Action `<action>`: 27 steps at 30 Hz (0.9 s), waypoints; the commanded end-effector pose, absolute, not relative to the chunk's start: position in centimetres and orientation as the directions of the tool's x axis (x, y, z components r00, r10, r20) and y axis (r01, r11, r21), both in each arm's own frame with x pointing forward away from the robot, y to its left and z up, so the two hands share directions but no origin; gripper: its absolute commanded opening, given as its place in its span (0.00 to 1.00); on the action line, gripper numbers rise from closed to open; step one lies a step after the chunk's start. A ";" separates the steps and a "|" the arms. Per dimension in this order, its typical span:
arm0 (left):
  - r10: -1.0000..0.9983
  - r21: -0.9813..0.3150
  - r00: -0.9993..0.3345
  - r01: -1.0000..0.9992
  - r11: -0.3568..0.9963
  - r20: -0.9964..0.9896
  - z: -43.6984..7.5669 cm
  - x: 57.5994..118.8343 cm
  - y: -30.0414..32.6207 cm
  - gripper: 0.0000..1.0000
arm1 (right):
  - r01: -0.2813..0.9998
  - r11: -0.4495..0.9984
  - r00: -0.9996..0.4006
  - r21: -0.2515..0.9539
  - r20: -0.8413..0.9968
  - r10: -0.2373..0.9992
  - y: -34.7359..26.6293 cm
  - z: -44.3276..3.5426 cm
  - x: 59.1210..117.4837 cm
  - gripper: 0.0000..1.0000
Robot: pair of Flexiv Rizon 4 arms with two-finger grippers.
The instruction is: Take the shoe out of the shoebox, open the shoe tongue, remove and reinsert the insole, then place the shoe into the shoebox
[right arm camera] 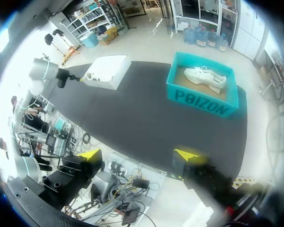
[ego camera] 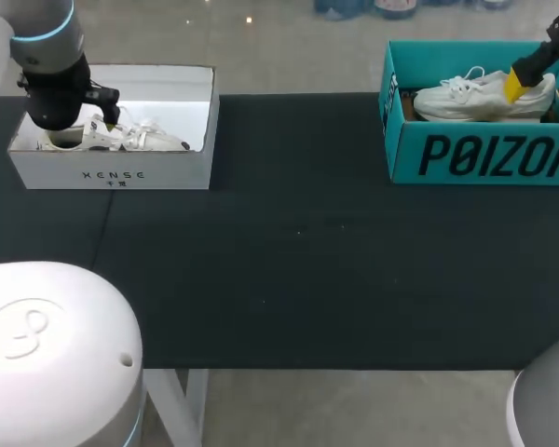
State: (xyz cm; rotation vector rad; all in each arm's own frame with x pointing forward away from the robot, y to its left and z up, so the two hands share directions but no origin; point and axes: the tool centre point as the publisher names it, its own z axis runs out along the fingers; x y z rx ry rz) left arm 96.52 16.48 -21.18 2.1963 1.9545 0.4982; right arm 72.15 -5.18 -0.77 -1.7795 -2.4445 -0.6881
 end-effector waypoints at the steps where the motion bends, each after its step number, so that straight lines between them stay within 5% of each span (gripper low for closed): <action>1: 0.985 0.336 0.089 0.932 -0.134 0.146 -20.9 96.1 16.5 1.00 | 0.915 0.245 -0.340 0.320 0.286 0.896 -5.1 -0.6 72.4 1.00; 23: 0.985 0.336 0.089 0.932 -0.134 0.146 -20.9 96.1 16.5 1.00 | 0.915 0.245 -0.340 0.320 0.286 0.896 -5.1 -0.6 72.4 1.00; 27: 0.985 0.336 0.089 0.932 -0.134 0.146 -20.9 96.1 16.5 1.00 | 0.938 0.210 -0.291 0.274 0.300 0.908 -4.7 -2.8 77.4 1.00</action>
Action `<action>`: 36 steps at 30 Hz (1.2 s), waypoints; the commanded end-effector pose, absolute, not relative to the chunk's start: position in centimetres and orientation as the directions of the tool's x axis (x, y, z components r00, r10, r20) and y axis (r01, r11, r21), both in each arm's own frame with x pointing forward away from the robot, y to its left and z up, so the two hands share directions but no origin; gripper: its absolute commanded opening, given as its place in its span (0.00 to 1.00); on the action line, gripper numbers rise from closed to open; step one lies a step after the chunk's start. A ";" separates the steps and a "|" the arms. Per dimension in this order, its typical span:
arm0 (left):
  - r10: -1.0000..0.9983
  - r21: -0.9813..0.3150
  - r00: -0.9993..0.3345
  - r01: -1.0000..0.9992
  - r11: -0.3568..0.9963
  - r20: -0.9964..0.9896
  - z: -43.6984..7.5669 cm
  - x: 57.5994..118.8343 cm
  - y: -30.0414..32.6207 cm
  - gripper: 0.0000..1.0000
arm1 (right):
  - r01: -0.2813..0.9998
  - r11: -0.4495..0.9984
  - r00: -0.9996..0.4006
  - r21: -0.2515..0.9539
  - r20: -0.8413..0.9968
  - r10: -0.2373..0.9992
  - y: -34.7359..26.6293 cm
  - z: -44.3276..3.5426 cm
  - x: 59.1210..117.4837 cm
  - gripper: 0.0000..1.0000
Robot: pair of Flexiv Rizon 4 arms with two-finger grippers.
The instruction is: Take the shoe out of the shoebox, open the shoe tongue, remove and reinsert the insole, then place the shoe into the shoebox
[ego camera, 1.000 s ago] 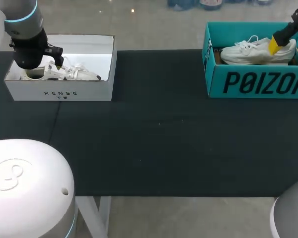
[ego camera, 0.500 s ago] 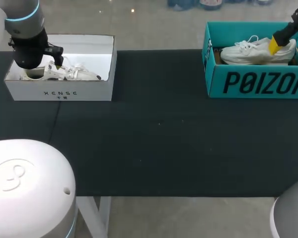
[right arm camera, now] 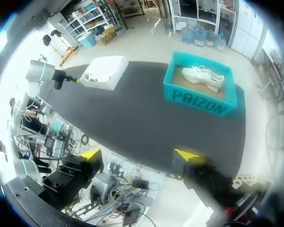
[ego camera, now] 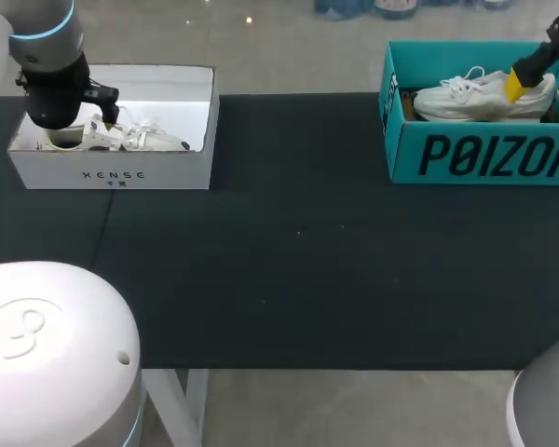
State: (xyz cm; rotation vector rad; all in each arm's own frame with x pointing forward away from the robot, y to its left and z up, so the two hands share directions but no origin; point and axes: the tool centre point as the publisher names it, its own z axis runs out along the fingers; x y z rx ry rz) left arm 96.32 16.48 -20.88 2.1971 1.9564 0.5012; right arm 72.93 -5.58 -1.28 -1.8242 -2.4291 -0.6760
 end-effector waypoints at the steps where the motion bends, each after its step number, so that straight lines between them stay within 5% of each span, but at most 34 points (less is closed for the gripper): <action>1: 0.985 0.336 0.089 0.932 -0.134 0.146 -20.9 96.1 16.5 1.00 | 0.946 0.192 -0.268 0.261 0.300 0.916 -4.7 -3.4 78.7 1.00; 14: 0.985 0.336 0.089 0.932 -0.134 0.146 -20.9 96.1 16.5 1.00 | 0.970 -0.119 0.065 0.212 0.245 0.967 -10.2 -11.0 90.3 1.00; 22: 0.985 0.336 0.089 0.932 -0.134 0.146 -20.9 96.1 16.5 1.00 | 0.962 -0.141 0.109 0.233 0.144 0.984 -12.7 -12.8 94.5 1.00; 36: 0.985 0.336 0.089 0.932 -0.134 0.146 -20.9 96.1 16.5 1.00 | 0.972 -0.136 0.091 0.192 0.224 0.970 -13.9 -13.5 96.2 1.00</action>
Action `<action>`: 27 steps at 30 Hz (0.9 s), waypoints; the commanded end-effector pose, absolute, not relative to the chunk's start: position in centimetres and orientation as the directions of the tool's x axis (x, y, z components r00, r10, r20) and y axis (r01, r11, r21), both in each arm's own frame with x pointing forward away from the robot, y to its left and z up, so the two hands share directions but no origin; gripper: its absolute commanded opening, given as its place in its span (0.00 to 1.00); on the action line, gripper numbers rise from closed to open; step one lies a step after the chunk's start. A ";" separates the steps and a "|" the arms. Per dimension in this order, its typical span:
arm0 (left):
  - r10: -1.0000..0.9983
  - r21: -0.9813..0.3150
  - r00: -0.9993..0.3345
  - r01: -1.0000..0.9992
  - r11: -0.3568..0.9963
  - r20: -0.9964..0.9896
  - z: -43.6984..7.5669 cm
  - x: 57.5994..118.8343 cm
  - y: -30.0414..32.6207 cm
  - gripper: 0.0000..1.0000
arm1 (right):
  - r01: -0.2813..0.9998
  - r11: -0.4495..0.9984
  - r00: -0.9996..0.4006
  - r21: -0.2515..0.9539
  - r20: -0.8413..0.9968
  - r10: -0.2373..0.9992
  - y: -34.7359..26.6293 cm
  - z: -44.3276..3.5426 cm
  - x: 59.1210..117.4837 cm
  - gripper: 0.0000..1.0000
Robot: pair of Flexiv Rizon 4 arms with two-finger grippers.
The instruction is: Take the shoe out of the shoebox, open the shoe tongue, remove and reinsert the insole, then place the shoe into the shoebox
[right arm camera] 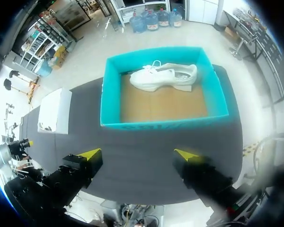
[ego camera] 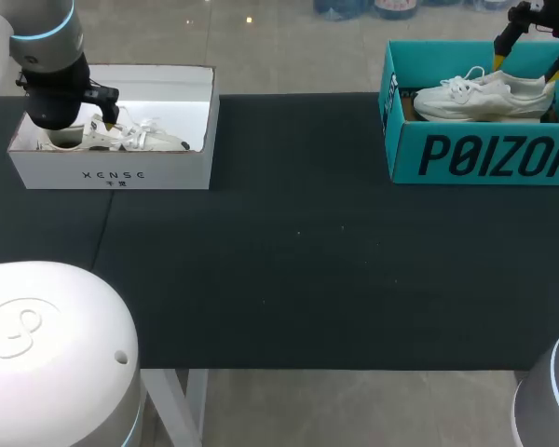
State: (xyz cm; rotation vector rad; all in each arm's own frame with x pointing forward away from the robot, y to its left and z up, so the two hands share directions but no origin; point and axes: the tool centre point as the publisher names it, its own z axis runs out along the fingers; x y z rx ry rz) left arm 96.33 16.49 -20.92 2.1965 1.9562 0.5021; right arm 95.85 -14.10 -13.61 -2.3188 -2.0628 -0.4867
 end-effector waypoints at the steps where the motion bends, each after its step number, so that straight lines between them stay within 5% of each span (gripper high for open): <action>1: 0.985 0.336 0.089 0.932 -0.134 0.146 -20.9 96.1 16.5 1.00 | 0.972 -0.136 0.091 0.192 0.224 0.970 -13.9 -13.5 96.2 1.00; 10: 0.985 0.336 0.089 0.932 -0.134 0.146 -20.9 96.1 16.5 1.00 | 0.972 -0.136 0.091 0.192 0.224 0.970 -13.9 -13.5 96.2 1.00; 27: 0.985 0.336 0.089 0.932 -0.134 0.146 -20.9 96.1 16.5 1.00 | 0.961 -0.227 0.224 0.159 0.036 0.974 -21.1 -23.5 106.6 1.00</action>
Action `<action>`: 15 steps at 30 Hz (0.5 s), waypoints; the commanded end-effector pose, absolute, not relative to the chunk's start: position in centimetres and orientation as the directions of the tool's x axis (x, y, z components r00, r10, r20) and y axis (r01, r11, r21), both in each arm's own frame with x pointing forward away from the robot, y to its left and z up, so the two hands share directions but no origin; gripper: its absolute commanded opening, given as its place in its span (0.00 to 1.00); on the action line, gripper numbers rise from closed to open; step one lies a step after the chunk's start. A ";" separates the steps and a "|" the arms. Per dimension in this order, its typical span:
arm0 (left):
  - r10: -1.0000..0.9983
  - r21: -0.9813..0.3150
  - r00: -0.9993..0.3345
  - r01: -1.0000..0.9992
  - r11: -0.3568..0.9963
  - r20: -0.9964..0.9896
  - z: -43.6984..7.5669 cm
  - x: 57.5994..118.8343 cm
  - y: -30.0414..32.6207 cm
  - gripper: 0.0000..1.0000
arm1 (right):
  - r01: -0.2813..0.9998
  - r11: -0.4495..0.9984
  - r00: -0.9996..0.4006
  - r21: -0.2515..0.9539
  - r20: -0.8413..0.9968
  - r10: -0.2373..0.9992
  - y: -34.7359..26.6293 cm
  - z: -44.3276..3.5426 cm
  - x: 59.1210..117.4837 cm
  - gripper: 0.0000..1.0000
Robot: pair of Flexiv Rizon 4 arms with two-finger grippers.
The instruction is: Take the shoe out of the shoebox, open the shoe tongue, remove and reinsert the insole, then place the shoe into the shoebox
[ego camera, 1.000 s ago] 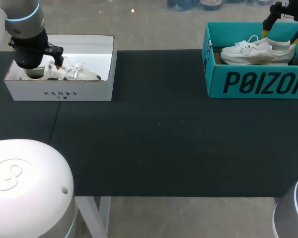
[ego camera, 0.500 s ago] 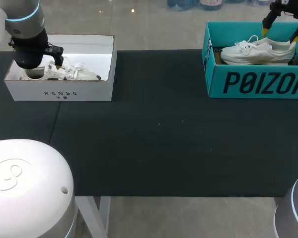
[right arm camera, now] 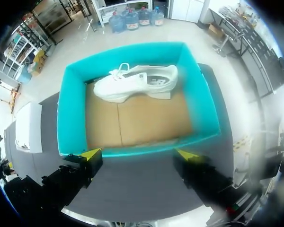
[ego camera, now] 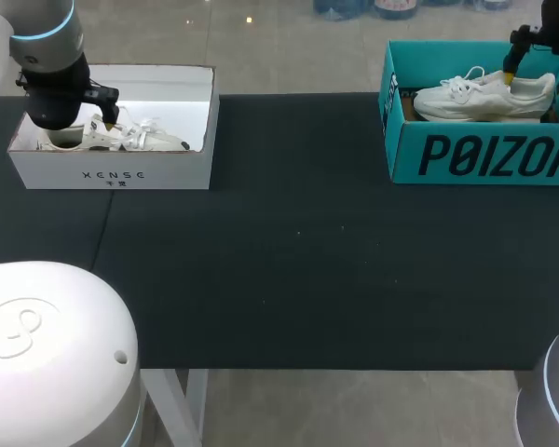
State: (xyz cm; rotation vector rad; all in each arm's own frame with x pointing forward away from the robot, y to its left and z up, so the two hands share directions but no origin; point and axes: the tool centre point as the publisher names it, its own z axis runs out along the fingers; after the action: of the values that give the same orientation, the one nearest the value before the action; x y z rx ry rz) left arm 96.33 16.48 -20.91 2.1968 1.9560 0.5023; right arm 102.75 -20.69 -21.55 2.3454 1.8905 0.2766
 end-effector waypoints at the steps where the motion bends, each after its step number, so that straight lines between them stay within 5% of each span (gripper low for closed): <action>1: 0.985 0.336 0.089 0.932 -0.134 0.146 -20.9 96.1 16.5 1.00 | 0.959 -0.233 0.230 0.159 0.034 0.972 -21.4 -23.6 106.7 1.00; 15: 0.985 0.336 0.089 0.932 -0.134 0.146 -20.9 96.1 16.5 1.00 | 0.934 -0.307 0.314 0.185 -0.012 0.949 -27.2 -26.2 113.0 1.00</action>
State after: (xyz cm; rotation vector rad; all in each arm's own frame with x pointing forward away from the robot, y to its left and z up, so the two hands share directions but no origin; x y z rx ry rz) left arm 96.32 16.49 -20.91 2.1967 1.9562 0.5024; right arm 110.64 -26.55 -25.36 2.3855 1.7231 0.1841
